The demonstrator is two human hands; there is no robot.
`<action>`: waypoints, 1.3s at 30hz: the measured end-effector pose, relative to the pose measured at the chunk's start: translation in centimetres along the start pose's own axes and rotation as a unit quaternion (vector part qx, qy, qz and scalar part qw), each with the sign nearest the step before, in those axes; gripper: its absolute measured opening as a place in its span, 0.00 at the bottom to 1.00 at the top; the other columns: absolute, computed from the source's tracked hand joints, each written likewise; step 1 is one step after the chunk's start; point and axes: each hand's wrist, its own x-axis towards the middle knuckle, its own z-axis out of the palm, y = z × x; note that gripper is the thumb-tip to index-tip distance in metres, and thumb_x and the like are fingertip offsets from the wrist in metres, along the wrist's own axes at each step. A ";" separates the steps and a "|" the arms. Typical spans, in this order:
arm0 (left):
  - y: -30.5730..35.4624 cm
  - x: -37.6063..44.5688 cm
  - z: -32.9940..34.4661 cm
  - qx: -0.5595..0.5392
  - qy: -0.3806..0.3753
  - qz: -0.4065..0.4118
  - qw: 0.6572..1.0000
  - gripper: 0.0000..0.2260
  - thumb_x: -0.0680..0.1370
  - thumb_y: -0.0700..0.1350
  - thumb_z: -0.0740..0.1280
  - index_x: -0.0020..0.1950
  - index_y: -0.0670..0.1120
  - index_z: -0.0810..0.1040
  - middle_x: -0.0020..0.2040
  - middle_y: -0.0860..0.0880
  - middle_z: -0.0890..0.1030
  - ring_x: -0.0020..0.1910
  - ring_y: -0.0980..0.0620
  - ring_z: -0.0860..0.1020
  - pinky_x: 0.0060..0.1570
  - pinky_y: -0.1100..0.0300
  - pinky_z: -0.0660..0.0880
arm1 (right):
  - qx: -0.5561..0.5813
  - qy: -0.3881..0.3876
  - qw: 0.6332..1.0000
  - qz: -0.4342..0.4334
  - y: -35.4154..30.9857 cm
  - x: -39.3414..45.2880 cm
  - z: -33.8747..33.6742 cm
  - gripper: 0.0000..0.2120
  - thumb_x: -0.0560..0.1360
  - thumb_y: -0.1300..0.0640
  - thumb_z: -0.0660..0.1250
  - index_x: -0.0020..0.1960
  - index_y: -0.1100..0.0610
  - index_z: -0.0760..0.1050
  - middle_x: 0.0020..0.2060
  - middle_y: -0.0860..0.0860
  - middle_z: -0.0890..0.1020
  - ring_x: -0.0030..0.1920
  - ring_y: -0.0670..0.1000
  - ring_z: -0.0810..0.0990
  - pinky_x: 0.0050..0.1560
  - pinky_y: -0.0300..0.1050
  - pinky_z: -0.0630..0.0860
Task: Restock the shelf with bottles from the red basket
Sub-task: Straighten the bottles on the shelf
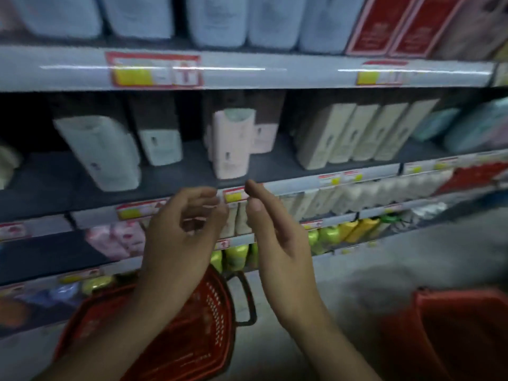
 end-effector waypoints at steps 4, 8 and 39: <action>1.8 -0.4 7.4 -0.023 0.064 -0.056 0.996 0.06 0.77 0.47 0.74 0.53 0.55 0.82 0.47 0.55 0.86 0.48 0.56 0.84 0.46 0.64 0.79 | 0.013 0.048 0.998 0.032 0.9 -0.2 -11.4 0.21 0.77 0.37 0.65 0.69 0.38 0.77 0.64 0.34 0.81 0.66 0.35 0.78 0.66 0.47 0.77; 4.0 -0.5 11.4 -0.051 0.145 -0.109 0.982 0.09 0.77 0.42 0.73 0.57 0.48 0.81 0.50 0.48 0.85 0.52 0.49 0.83 0.52 0.56 0.80 | -0.010 0.026 0.998 0.062 0.5 0.0 -18.5 0.24 0.72 0.29 0.65 0.67 0.32 0.76 0.63 0.34 0.82 0.65 0.36 0.79 0.64 0.46 0.79; -15.6 17.5 -4.2 0.115 0.426 -0.069 0.895 0.40 0.62 0.55 0.82 0.69 0.46 0.71 0.62 0.49 0.76 0.65 0.48 0.73 0.64 0.46 0.74 | 0.042 -0.165 0.985 0.016 10.0 13.1 9.5 0.21 0.76 0.36 0.65 0.69 0.32 0.73 0.65 0.31 0.79 0.65 0.32 0.77 0.62 0.43 0.78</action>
